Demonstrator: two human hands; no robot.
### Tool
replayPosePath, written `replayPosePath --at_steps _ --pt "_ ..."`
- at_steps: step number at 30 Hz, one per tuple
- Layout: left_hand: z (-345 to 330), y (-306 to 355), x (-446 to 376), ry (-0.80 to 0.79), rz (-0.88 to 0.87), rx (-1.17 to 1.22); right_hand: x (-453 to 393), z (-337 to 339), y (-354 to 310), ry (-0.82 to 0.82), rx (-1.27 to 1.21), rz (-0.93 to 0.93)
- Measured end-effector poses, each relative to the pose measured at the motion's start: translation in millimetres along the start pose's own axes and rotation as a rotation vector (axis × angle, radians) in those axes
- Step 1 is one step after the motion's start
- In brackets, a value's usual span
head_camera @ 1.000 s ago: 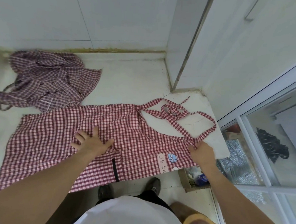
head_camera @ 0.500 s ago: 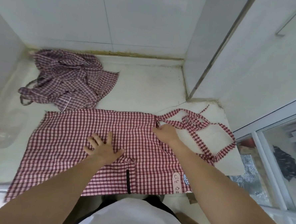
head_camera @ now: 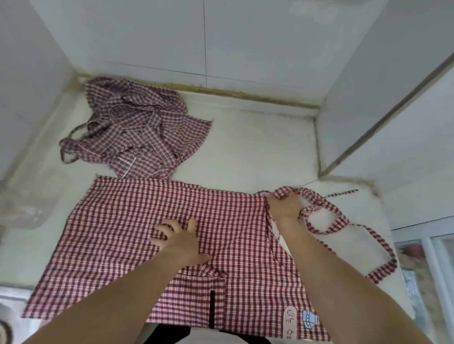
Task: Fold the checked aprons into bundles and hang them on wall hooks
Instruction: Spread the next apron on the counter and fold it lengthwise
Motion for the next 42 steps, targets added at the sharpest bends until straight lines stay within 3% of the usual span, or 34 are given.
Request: replayPosePath --at_steps 2,5,8,12,14,17,18,20,22,25,28,32,38,42 --pt "7.9 5.5 -1.2 0.045 -0.007 -0.093 -8.3 4.2 8.0 -0.028 -0.012 -0.048" --pt "14.1 13.8 -6.8 0.178 -0.177 -0.217 -28.5 7.7 22.7 -0.066 -0.038 -0.123" --pt "13.9 13.9 -15.4 0.082 -0.299 -0.109 -31.9 21.2 13.0 -0.109 -0.031 -0.16" --pt "15.6 14.9 -15.9 0.008 -0.301 -0.095 -28.4 48.7 8.1 0.05 0.215 -0.175" --pt "16.8 16.4 -15.6 0.001 -0.293 -0.108 -24.2 54.0 8.2 0.184 0.349 -0.077" --pt "18.1 17.1 -16.2 -0.007 -0.297 -0.116 -17.7 49.6 -4.5 0.301 0.413 0.364" --pt "18.3 17.0 -16.8 -0.01 -0.296 -0.114 -12.7 42.6 -13.7 0.246 0.434 0.513" --pt "18.4 17.5 -17.1 -0.019 -0.293 -0.108 -8.8 19.7 -26.0 0.017 0.507 0.61" --pt "18.6 18.3 -17.4 -0.018 -0.295 -0.107 -5.6 -1.6 -33.7 -0.238 0.634 0.474" --pt "18.6 17.5 -18.1 -0.021 -0.289 -0.111 -1.5 -14.0 -37.1 -0.292 0.986 0.349" --pt "18.6 16.6 -19.7 -0.029 -0.283 -0.115 0.6 -20.5 -33.0 -0.397 1.126 0.254" --pt "18.6 17.5 -22.2 -0.035 -0.282 -0.108 -2.4 -31.2 -34.9 -0.609 0.92 0.114" --pt "17.8 16.4 -21.9 -0.04 -0.292 -0.09 -17.5 -24.2 -52.3 -0.704 0.688 0.074" --pt "17.4 17.2 -21.8 -0.047 -0.293 -0.085 -18.8 -16.6 -57.2 -0.732 0.317 -0.046"
Point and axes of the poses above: each hand's wrist, its own x-axis away from the middle knuckle, its own z-axis out of the back of the hand, y = z × x, the point moved 2 cm from there along -x, towards the middle knuckle, and after that the axes turned 1 degree about -y, right-handed, at the moved point
